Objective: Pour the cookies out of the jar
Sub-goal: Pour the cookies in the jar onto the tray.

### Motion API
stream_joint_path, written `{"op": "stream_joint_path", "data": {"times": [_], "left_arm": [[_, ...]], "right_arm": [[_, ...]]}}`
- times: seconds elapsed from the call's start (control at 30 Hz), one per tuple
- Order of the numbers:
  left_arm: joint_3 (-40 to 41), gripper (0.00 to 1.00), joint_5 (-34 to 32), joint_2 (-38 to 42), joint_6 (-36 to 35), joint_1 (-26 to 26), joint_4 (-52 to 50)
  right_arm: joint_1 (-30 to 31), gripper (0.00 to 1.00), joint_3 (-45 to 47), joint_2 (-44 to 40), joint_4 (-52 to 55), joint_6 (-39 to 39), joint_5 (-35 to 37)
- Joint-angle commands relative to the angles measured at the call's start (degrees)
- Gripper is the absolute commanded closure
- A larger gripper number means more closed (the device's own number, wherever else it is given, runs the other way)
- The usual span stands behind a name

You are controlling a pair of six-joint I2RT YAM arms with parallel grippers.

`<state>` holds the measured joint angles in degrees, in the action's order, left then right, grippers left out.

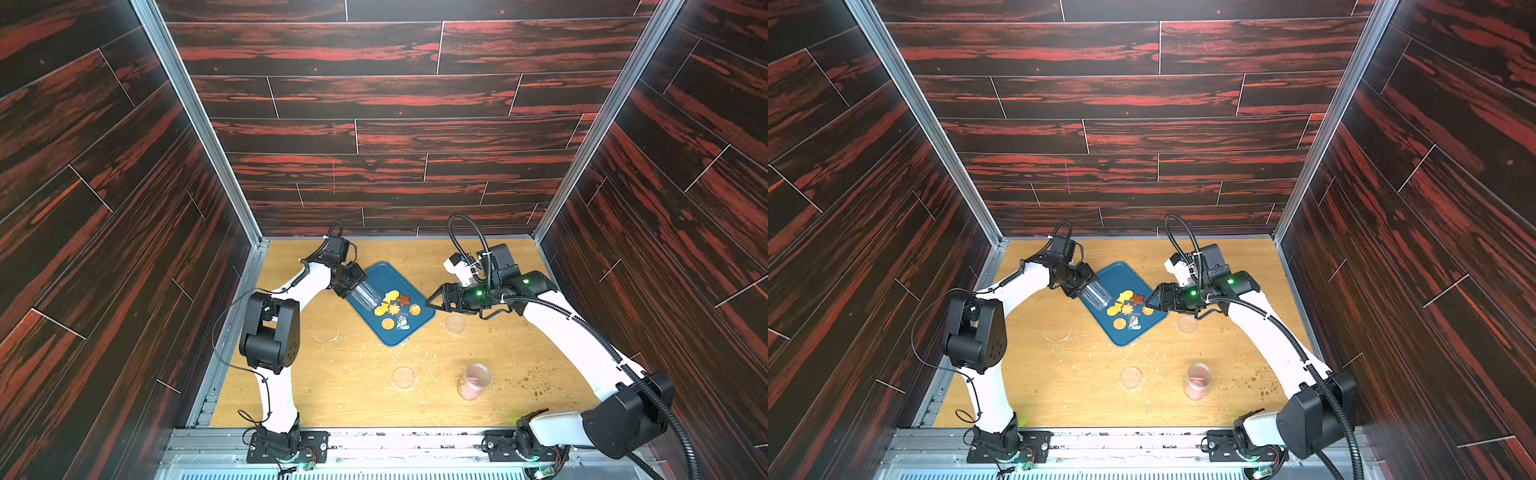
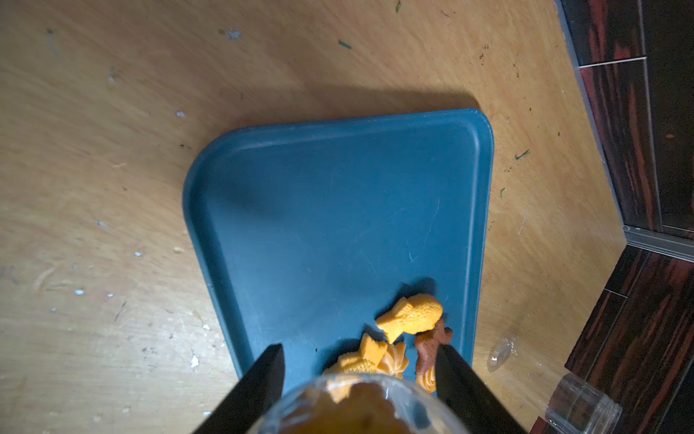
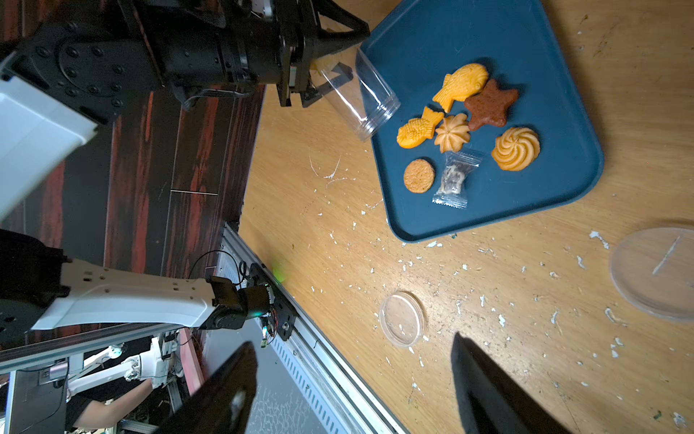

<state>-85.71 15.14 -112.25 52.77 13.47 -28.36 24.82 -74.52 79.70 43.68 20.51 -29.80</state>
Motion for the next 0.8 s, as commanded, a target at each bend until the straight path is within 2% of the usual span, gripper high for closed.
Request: {"op": "stream_joint_path", "data": {"times": [0.0,0.1,0.33,0.77], "left_arm": [[0.3,0.44,-2.4,3.0,-1.6,0.0,-1.1],[-0.6,0.44,-5.5,4.0,-4.4,0.7,-3.2],[-0.5,0.44,-5.5,4.2,-4.4,1.3,-3.0],[-4.7,0.44,-10.9,4.3,-10.6,4.1,-6.6]], "right_arm": [[-0.2,0.16,0.3,-1.4,1.2,-0.8,-0.2],[-0.2,0.16,0.7,-1.6,0.9,-0.5,-0.2],[-0.1,0.16,1.0,-1.9,0.6,-0.1,-0.6],[-0.1,0.16,0.8,-1.7,-0.2,0.9,-0.3]]}}
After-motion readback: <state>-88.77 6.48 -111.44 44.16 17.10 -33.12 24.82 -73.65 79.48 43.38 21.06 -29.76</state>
